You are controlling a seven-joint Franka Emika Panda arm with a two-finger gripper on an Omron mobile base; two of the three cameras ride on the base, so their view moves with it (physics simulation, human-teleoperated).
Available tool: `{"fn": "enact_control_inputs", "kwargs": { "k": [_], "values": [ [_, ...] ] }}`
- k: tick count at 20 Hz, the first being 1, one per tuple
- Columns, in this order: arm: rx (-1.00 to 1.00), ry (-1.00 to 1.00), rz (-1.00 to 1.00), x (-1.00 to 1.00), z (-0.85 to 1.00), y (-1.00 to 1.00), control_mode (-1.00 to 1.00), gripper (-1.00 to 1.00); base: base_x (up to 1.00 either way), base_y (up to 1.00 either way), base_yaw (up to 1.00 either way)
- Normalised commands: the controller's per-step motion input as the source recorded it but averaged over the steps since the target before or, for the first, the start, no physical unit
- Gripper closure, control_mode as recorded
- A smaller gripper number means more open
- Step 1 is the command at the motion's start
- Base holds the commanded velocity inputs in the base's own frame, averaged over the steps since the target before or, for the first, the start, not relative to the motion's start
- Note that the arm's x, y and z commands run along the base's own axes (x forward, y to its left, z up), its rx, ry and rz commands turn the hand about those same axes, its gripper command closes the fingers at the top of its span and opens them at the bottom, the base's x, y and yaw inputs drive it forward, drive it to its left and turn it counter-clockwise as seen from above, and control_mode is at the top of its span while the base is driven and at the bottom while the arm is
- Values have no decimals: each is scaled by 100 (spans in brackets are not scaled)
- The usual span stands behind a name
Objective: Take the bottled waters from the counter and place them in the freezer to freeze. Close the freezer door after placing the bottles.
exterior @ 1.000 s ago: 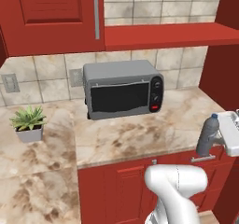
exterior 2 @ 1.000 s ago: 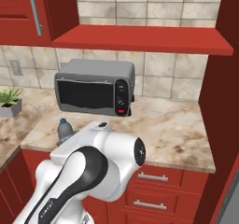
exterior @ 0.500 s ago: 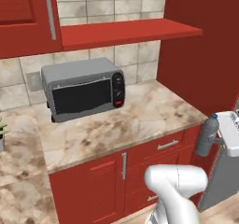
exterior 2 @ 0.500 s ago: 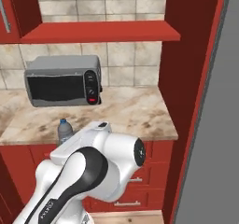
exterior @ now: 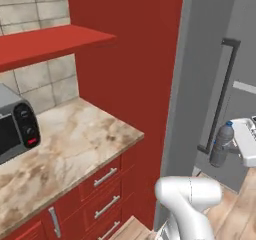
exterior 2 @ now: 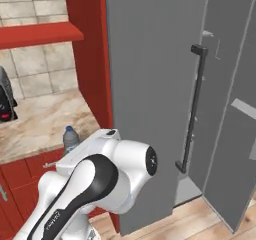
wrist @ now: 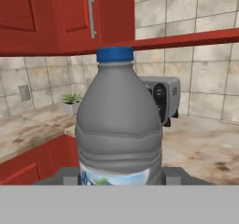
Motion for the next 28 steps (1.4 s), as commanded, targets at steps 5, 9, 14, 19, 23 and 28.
{"fn": "enact_control_inputs", "kwargs": {
  "k": [5,9,14,19,23,28],
  "values": [
    [0,0,0,0,0,0,100,100,0,-64,-56],
    [0,0,0,0,0,0,100,100,0,-61,-53],
    [0,0,0,0,0,0,100,100,2,-48,-52],
    [0,0,0,0,0,0,100,100,29,-41,-21],
    [0,0,0,0,0,0,100,100,53,-55,-2],
    [0,0,0,0,0,0,100,100,57,-58,9]
  ]
}}
